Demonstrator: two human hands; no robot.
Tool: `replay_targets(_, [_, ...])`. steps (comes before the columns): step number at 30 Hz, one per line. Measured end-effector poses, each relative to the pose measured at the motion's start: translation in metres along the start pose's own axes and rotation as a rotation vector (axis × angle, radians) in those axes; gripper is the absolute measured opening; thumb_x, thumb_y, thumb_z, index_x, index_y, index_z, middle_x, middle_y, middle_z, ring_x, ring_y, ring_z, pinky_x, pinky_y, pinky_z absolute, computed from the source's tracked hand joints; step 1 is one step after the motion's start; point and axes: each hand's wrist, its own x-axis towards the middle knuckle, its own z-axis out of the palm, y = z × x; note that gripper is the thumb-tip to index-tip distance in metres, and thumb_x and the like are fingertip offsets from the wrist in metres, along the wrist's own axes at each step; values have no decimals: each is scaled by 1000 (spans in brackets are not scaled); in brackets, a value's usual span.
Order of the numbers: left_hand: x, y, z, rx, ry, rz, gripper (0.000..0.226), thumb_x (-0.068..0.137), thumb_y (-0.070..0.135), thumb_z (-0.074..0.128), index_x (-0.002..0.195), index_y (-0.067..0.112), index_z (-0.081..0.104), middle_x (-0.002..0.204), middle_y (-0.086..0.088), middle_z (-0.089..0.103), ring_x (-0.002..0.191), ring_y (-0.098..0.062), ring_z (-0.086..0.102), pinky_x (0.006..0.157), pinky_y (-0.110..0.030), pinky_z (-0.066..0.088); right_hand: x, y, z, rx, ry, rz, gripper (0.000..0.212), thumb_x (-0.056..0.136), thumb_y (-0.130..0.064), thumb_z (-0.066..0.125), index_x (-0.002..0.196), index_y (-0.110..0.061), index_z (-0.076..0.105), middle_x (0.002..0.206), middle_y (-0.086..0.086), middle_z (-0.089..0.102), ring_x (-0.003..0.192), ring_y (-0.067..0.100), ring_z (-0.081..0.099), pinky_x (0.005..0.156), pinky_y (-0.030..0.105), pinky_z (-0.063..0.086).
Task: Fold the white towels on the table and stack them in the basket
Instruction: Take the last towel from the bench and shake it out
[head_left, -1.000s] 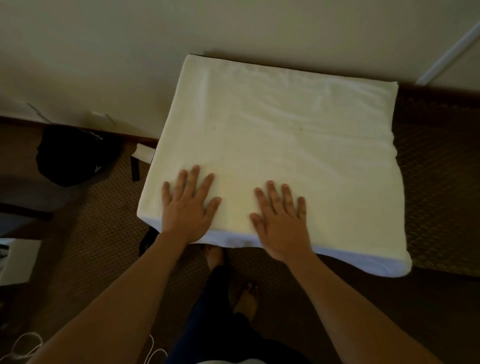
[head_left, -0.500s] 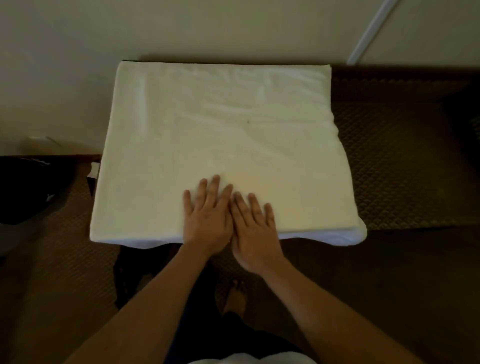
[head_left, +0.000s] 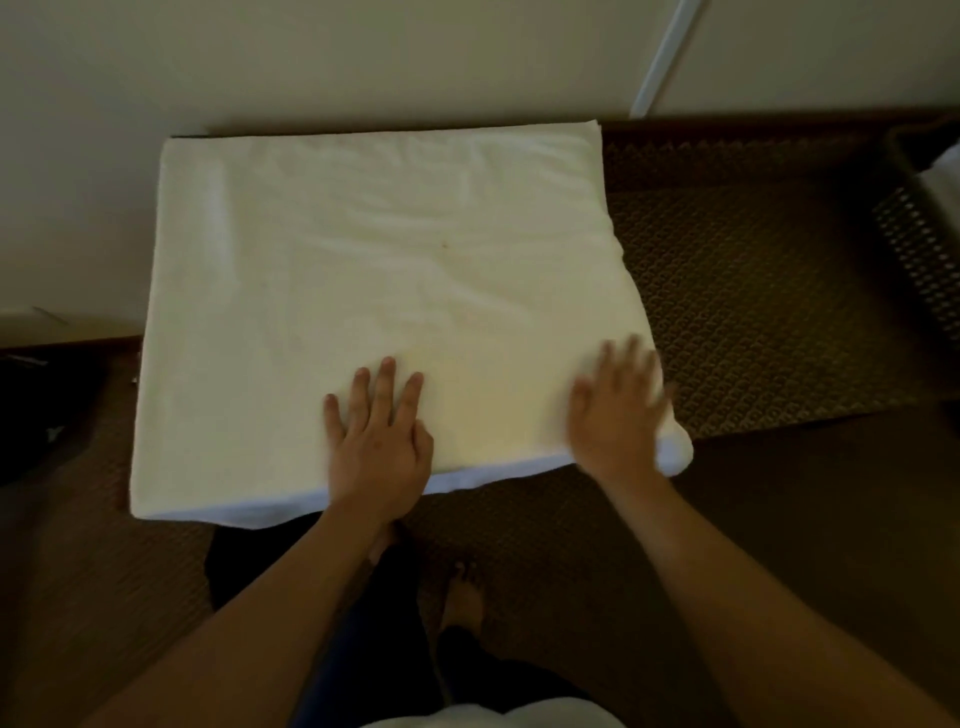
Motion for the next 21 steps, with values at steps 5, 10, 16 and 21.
replay_targets(5, [-5, -30, -9, 12, -22, -68, 70, 99, 63, 18, 163, 34, 13, 172, -3, 2, 158, -31, 2, 124, -60, 4, -29, -65, 36, -64, -119, -417, 62, 106, -54, 17, 163, -32, 10, 172, -1, 2, 158, 27, -2, 124, 60, 4])
replay_targets(10, [-36, -135, -22, 6, 21, -384, 76, 96, 70, 17, 162, 34, 7, 172, -3, 0, 157, -29, 0, 124, -58, 3, -26, -58, 38, -113, -157, -438, 66, 103, -59, 7, 163, -34, -1, 171, -4, -9, 157, 25, -10, 125, 58, -1])
replay_targets(16, [-47, -165, -37, -137, 46, -853, 71, 105, 47, 24, 162, 7, 10, 171, -13, -5, 156, -37, -5, 123, -63, -3, -32, -69, 40, -102, -207, -348, 67, 101, -59, 6, 163, -34, -3, 170, -5, -14, 157, 27, -13, 122, 62, -4])
replay_targets(21, [1, -77, -25, -68, 57, -216, 71, 100, 47, 19, 161, 11, 22, 169, -16, 10, 156, -39, 9, 122, -62, 4, -37, -130, 48, -75, -195, -515, 66, 103, -57, 14, 164, -31, 12, 172, -1, -1, 157, 35, -7, 121, 63, -8])
